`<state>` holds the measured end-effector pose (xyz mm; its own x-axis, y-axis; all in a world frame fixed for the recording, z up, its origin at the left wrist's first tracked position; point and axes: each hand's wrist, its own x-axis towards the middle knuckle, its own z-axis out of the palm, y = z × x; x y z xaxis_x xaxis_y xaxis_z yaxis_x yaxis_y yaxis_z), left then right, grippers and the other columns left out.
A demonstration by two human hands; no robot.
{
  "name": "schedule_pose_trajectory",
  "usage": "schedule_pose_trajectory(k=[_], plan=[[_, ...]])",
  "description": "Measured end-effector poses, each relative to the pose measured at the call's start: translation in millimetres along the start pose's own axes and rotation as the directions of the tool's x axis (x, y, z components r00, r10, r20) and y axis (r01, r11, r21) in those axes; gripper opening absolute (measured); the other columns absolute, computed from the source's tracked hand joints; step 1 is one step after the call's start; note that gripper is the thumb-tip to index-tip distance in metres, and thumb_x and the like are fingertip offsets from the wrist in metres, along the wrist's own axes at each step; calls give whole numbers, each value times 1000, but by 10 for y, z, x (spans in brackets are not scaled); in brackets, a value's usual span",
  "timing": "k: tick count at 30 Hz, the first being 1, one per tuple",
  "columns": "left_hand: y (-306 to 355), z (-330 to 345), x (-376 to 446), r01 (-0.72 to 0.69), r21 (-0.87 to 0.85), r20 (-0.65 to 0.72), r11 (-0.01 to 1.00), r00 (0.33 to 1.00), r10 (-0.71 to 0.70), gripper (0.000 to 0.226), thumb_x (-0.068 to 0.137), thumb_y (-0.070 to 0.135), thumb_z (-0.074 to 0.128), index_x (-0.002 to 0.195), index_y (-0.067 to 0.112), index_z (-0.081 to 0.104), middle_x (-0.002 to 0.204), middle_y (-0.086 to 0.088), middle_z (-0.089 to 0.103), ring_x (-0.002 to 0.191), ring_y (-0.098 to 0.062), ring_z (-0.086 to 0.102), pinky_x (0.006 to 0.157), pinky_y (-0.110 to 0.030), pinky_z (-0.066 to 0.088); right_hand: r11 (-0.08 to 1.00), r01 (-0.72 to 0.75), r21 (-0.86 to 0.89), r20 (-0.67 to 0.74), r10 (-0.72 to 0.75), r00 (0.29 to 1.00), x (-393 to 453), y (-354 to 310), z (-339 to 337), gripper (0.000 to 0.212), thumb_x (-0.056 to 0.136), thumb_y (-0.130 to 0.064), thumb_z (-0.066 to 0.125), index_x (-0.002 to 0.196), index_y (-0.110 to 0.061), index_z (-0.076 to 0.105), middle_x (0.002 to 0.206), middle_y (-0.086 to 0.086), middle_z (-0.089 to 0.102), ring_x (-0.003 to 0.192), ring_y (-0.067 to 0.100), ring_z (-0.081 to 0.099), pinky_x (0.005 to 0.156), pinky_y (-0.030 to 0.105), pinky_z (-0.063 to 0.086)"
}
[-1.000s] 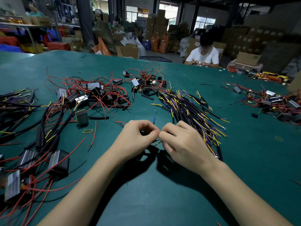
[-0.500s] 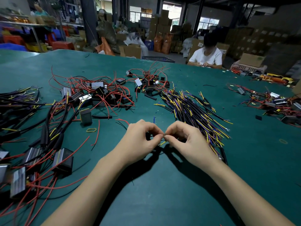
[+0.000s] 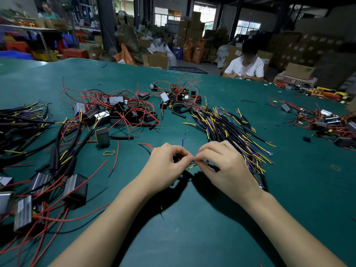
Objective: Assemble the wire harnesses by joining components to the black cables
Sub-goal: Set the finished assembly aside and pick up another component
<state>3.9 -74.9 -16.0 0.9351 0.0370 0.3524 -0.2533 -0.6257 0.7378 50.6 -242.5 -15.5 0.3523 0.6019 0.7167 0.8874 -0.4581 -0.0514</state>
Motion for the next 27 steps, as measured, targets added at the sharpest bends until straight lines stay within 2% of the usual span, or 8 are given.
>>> schedule_pose_trajectory(k=[2,4,6,11,15,21,25,27], plan=[[14,3,-4,20,-46,-18,999,1000,-20,18,88,21,63,71,25,68,59,18,63,56,-6,52,59,-13,38,937,-225,269,66,215,974,-5,-7,-20,2,85,-12,70,83,-14,70,80,-4,67,76,13,64,71,31,49],[31,-8,-8,16,-83,-47,996,999,-20,20,87,19,64,70,29,66,67,14,67,63,0,58,64,-13,43,637,-511,578,235,469,851,5,-25,-40,3,85,-11,69,86,-13,71,81,0,72,74,14,68,75,27,53],[41,-14,-13,-28,-50,-77,998,997,24,21,86,17,66,71,30,65,71,15,67,72,2,60,69,-10,42,413,-613,673,342,561,754,11,-14,-38,9,89,-12,64,86,-10,71,81,4,73,70,13,69,74,22,53],[24,15,-36,-158,89,-122,983,978,168,8,85,14,67,79,18,69,76,10,63,79,-15,59,76,-32,46,375,-686,624,432,566,702,33,-12,-33,9,86,-15,67,80,-12,73,62,-2,67,56,3,56,56,11,42],[33,38,-61,-233,180,-109,956,961,255,5,85,17,63,81,16,66,76,14,53,79,-17,53,72,-46,46,355,-696,624,452,563,692,37,13,-45,6,84,-12,70,78,-11,72,57,-2,63,50,1,52,51,9,38],[56,39,-77,-227,251,-83,941,964,254,7,89,19,63,83,16,67,79,11,55,83,-18,54,75,-45,45,486,-689,538,416,558,718,39,11,-11,8,85,-11,70,77,-10,69,57,-4,60,52,6,51,56,16,40],[69,73,-79,-163,241,-91,957,978,190,12,90,23,61,84,14,68,79,10,59,86,-17,54,79,-44,44,797,-512,321,304,426,852,35,-18,-54,10,88,-14,65,78,-15,64,70,-8,60,63,6,53,64,22,42],[70,93,-72,-122,207,-92,971,985,143,14,90,24,59,85,14,68,81,8,62,88,-17,53,83,-44,43,924,-361,126,267,319,909,17,-48,-53,6,90,-15,61,85,-12,61,81,-3,59,73,16,55,68,29,43]])
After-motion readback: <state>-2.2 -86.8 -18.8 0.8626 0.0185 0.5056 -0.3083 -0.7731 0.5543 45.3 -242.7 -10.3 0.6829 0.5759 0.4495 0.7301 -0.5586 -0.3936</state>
